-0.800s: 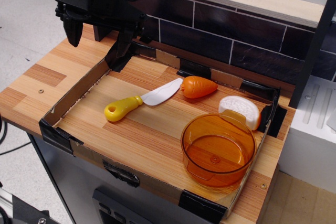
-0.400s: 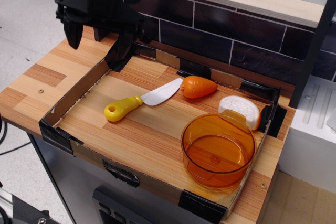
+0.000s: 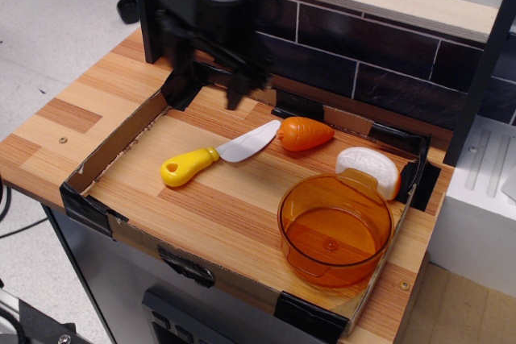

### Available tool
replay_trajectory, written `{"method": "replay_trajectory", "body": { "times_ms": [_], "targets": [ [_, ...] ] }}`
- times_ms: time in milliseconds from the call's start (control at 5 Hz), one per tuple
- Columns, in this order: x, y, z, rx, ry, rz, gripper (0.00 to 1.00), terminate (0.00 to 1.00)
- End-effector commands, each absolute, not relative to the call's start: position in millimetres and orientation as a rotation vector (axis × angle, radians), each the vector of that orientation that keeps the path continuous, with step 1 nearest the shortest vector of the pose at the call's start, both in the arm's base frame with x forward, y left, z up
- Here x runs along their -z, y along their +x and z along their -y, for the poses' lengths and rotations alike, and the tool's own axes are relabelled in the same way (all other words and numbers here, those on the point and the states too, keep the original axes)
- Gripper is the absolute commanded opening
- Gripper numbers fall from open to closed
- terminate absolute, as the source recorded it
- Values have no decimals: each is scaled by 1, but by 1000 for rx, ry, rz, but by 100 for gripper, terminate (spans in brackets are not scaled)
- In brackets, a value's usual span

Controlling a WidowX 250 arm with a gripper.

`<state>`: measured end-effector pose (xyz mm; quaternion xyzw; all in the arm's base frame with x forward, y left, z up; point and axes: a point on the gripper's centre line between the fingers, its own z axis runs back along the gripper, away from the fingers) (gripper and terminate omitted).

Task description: Put carrot in pot

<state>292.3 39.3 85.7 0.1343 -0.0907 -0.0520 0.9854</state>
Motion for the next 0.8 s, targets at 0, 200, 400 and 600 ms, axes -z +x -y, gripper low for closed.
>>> {"method": "replay_trajectory", "body": {
  "times_ms": [0,200,400,600],
  "targets": [
    [-89,320,0,345,185,202,100,0],
    [-72,331,6,402,151,153,100,0],
    [-51,335,12,446,147,120,100,0],
    [-43,339,17,452,149,125,100,0]
  ]
}}
